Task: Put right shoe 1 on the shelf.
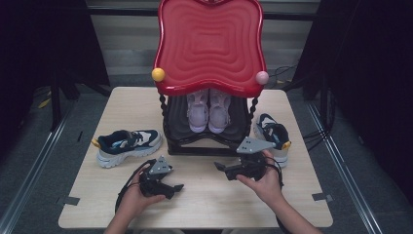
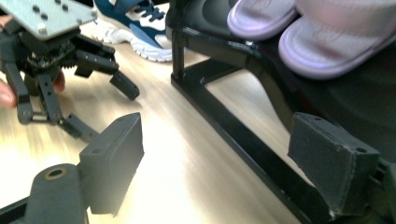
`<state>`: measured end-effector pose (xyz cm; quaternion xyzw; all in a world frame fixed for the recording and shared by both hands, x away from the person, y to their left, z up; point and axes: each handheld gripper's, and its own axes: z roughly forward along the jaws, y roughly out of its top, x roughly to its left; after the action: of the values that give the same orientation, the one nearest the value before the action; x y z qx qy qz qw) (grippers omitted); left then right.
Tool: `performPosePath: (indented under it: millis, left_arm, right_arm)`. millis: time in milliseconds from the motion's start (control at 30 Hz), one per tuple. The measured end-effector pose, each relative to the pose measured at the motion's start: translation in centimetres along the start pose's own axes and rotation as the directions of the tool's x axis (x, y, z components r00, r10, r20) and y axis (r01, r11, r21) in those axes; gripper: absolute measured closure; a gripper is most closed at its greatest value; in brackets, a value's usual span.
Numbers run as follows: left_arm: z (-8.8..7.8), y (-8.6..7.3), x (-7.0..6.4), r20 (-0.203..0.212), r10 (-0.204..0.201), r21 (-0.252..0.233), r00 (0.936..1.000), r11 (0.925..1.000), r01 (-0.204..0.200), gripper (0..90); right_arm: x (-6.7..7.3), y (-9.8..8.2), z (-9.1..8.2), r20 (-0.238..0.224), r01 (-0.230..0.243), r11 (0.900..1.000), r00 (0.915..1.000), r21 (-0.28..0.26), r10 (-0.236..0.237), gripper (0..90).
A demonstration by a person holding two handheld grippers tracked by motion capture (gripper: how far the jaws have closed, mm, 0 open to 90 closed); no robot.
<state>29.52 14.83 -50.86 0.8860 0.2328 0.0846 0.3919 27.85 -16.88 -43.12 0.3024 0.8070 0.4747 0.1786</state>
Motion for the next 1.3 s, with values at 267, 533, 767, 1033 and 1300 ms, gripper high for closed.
performPosePath:
  millis: [267, 533, 767, 1033, 1300]
  left_arm:
    - [0.0, 0.0, 0.0, 0.000, 0.000, 0.000, 1.0000, 1.0000, 0.000, 18.0]
    - [0.0, 0.0, 0.0, 0.000, 0.001, 0.001, 1.0000, 1.0000, -0.001, 18.0]
    - [0.0, 0.0, 0.0, 0.000, 0.000, 0.000, 1.0000, 1.0000, 0.000, 18.0]
    - [0.0, 0.0, 0.0, 0.000, 0.000, 0.000, 1.0000, 1.0000, 0.000, 18.0]
    - [0.0, 0.0, 0.0, 0.006, -0.001, -0.001, 1.0000, 1.0000, 0.001, 17.2]
  right_arm:
    - [-0.3, -1.7, -0.1, -0.015, 0.003, 0.999, 0.9999, 0.034, -0.003, 16.6]
    - [-0.5, -3.8, 0.2, -0.044, 0.012, 0.997, 0.9990, 0.077, -0.009, 14.5]
    - [-0.4, -5.2, 0.4, -0.068, 0.012, 0.995, 0.9977, 0.099, -0.006, 14.1]
    - [-0.5, -6.6, 0.9, -0.081, 0.018, 0.991, 0.9967, 0.135, -0.007, 13.9]
    - [-0.7, -7.9, 1.2, -0.096, 0.016, 0.984, 0.9954, 0.177, 0.001, 13.9]
